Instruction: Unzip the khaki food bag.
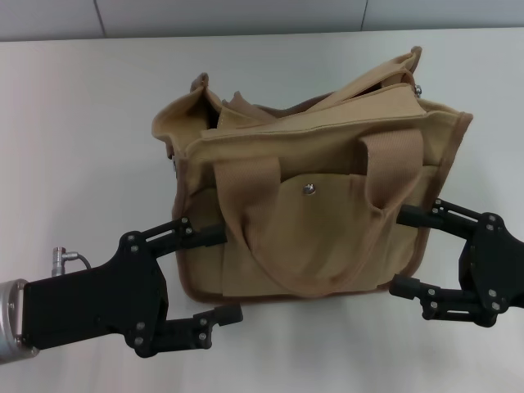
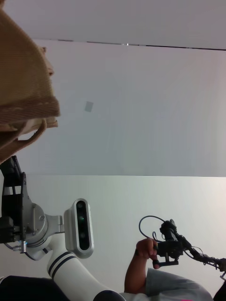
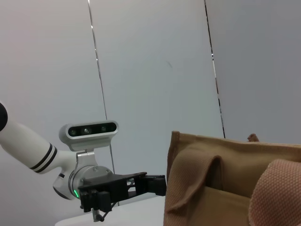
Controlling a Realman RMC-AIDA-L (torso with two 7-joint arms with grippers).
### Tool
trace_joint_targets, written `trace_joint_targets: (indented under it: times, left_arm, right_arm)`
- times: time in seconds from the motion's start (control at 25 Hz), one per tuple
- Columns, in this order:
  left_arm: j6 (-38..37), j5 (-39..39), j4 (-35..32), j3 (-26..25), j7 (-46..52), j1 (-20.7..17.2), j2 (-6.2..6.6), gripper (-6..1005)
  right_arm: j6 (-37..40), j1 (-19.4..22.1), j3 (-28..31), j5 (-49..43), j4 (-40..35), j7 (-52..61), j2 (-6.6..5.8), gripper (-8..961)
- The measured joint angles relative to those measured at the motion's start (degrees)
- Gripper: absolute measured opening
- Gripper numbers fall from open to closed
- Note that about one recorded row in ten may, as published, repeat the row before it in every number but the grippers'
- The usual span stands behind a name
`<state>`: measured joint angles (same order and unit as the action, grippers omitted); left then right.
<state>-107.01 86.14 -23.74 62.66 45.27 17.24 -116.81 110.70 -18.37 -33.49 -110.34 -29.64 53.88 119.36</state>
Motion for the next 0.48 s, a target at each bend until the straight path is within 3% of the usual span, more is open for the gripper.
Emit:
trace_joint_targets:
  times: [0.48]
  left_arm:
    - [-0.2,-0.3,0.01,0.0,-1.52,-0.45,-0.01,813]
  right_arm:
    - [-0.14,-0.38,0.0,0.04,0.24,0.0,0.0,852]
